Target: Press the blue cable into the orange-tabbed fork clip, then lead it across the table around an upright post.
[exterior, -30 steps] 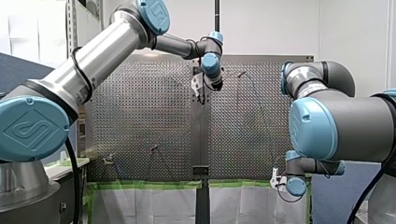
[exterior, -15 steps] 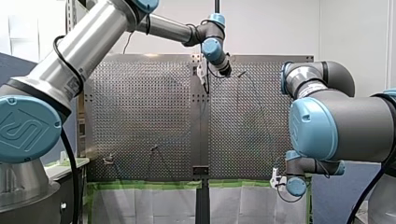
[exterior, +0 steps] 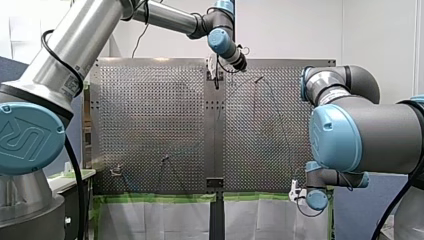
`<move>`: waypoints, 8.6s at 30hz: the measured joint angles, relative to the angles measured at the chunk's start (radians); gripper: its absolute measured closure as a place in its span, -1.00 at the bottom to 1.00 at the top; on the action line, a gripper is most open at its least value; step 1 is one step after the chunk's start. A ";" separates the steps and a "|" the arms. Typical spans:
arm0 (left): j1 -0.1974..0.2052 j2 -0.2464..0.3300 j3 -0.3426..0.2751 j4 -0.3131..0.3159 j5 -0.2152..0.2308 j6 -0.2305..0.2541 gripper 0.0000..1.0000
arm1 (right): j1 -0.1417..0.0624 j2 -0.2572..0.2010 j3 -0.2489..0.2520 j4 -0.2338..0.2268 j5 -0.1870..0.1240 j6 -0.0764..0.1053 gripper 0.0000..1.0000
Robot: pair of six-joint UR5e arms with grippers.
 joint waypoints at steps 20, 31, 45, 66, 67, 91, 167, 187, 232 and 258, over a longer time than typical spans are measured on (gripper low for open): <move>0.015 -0.019 0.003 0.007 0.149 -0.027 -0.96 | 0.001 0.000 0.000 0.000 -0.015 -0.002 1.00; 0.034 -0.039 0.003 0.018 0.140 -0.046 -0.96 | 0.001 0.000 -0.001 0.000 -0.021 0.000 1.00; 0.036 -0.039 0.003 -0.012 0.019 -0.043 -0.96 | 0.003 0.000 -0.001 0.008 -0.023 -0.001 1.00; 0.036 -0.038 0.003 -0.036 -0.095 -0.043 -0.96 | 0.006 0.000 -0.001 0.009 -0.023 -0.002 1.00; 0.036 -0.038 0.003 -0.036 -0.094 -0.042 -0.96 | 0.006 0.000 -0.001 0.009 -0.023 -0.002 1.00; 0.036 -0.038 0.003 -0.032 -0.054 0.031 -0.96 | 0.010 0.000 -0.012 0.024 -0.024 -0.012 1.00; 0.053 0.419 -0.506 0.390 -0.061 -0.200 -0.96 | 0.019 0.000 -0.012 0.031 -0.034 -0.012 1.00; 0.058 0.277 -0.701 0.584 -0.064 -0.204 -0.96 | 0.022 0.000 -0.012 0.030 -0.035 -0.012 1.00; 0.061 0.262 -1.143 1.017 -0.126 -0.009 -0.96 | 0.033 0.000 -0.012 0.030 -0.035 -0.013 1.00; 0.119 0.262 -1.401 1.188 -0.035 -0.066 -0.96 | 0.031 -0.003 -0.032 0.029 -0.077 -0.029 1.00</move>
